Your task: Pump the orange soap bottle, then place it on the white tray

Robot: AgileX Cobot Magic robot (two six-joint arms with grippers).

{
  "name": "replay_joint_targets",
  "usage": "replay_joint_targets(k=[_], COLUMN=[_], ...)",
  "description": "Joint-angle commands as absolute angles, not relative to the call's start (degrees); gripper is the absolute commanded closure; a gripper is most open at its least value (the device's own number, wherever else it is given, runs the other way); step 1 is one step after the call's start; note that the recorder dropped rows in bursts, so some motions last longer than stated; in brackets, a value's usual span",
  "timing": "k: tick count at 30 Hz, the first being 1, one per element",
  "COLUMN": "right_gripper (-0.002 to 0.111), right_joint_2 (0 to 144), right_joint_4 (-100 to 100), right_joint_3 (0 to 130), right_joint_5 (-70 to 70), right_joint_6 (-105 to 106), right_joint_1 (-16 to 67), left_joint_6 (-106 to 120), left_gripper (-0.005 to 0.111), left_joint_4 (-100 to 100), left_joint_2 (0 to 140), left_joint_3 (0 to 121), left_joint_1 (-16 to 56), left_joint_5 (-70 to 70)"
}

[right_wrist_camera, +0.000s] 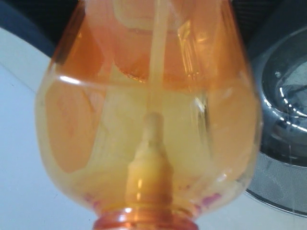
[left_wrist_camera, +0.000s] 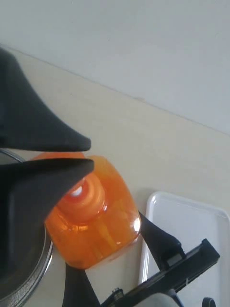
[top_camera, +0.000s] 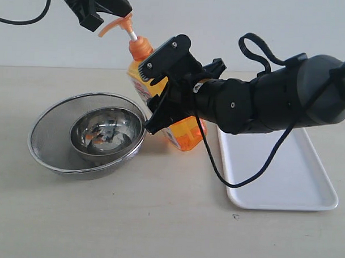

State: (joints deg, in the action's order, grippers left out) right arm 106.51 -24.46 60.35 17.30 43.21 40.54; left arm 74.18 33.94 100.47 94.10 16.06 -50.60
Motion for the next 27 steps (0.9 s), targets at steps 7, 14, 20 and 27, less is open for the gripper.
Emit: replay_joint_targets(k=[7,14,20,27], right_gripper=[0.108,0.108,0.108,0.108], right_joint_2=[105.87,105.87,105.87,105.87], right_joint_4=[-23.37,-23.37,-23.37,-23.37], right_joint_3=[60.7,60.7,60.7,60.7], right_joint_5=[18.18,18.18,18.18,18.18], right_joint_6=[43.49,43.49,43.49,43.49], right_joint_1=[40.53,40.53,40.53,40.53], left_joint_6=[74.2,74.2,74.2,73.75], left_gripper=[0.102,0.102,0.102,0.102], left_joint_4=[32.31,32.31,32.31,32.53], left_joint_2=[102.77,102.77,102.77,104.23], left_joint_3=[92.72,92.72,92.51,92.52], left_joint_1=[16.49,16.49,16.49,16.49], left_joint_5=[-56.4,-56.94,-56.94,-57.33])
